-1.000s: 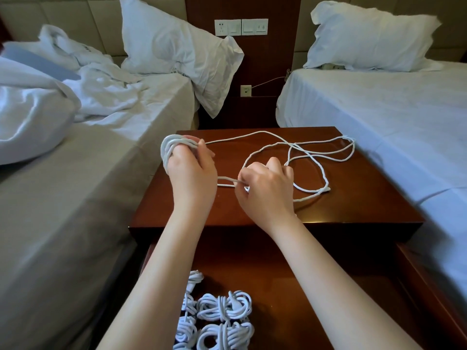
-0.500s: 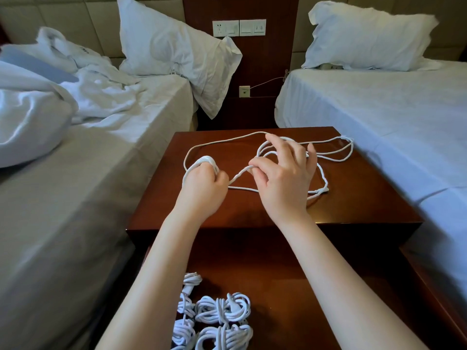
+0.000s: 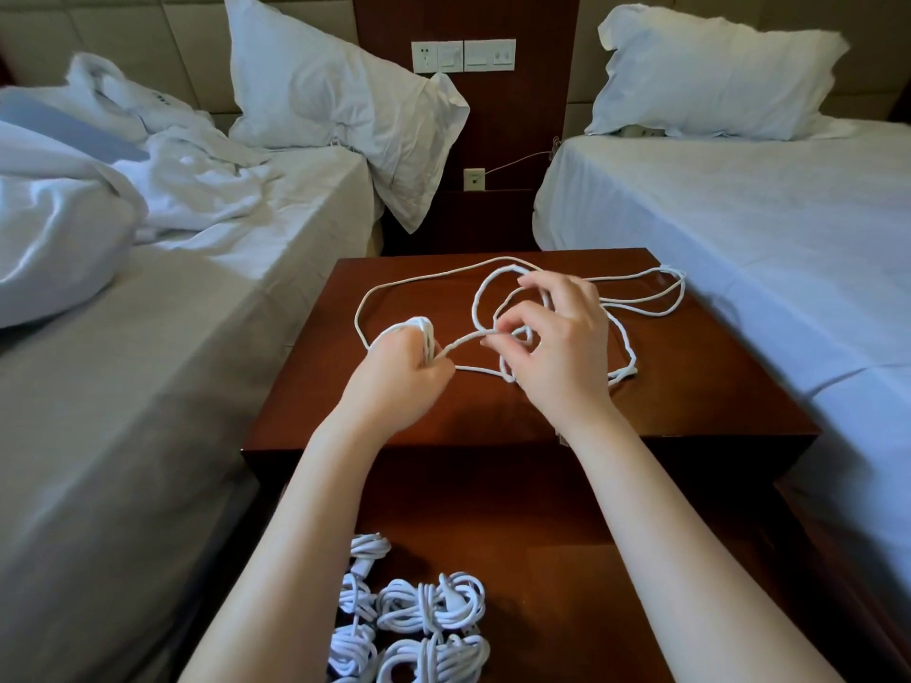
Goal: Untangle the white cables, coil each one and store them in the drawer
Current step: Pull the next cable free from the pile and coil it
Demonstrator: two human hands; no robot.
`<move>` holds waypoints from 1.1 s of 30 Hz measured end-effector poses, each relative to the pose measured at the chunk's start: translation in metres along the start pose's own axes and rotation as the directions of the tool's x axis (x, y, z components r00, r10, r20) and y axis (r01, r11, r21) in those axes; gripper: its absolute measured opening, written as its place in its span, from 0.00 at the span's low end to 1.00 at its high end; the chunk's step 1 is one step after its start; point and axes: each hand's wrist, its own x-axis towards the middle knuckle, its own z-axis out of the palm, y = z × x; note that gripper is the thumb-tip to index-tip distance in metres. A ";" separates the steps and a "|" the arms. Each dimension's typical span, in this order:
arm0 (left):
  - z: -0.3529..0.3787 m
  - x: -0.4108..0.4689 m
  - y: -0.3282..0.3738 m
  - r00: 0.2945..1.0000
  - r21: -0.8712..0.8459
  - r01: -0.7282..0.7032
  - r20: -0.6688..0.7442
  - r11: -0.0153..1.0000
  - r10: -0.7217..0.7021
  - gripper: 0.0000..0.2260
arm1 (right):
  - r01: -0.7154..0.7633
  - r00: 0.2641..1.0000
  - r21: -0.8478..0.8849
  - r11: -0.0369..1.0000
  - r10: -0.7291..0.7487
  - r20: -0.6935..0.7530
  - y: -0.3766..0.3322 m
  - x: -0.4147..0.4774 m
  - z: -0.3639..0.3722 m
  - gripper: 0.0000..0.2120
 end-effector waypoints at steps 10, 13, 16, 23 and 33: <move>-0.004 0.003 -0.011 0.964 -0.030 -0.031 -0.266 0.999 0.022 0.14 | -0.097 0.994 0.027 0.995 0.096 0.051 -0.002 -0.005 0.013 0.02; -0.014 0.003 -0.011 0.910 -0.116 -0.041 -0.413 0.992 -0.011 0.17 | -0.180 0.983 -0.031 0.983 0.181 0.039 0.012 -0.008 0.007 0.01; -0.025 0.005 -0.020 0.887 -0.159 -0.027 -0.459 0.987 -0.050 0.21 | -0.204 0.967 -0.082 0.975 0.214 0.138 0.018 -0.012 0.002 0.02; -0.009 0.002 -0.013 0.944 -0.176 -0.017 -0.326 0.984 -0.042 0.22 | -0.192 0.931 -0.221 0.956 0.249 0.266 -0.004 -0.020 0.000 0.09; -0.002 0.002 -0.012 0.961 -0.221 0.052 -0.255 0.974 -0.110 0.21 | -0.295 0.827 -0.444 0.846 0.459 0.324 0.004 -0.032 -0.013 0.11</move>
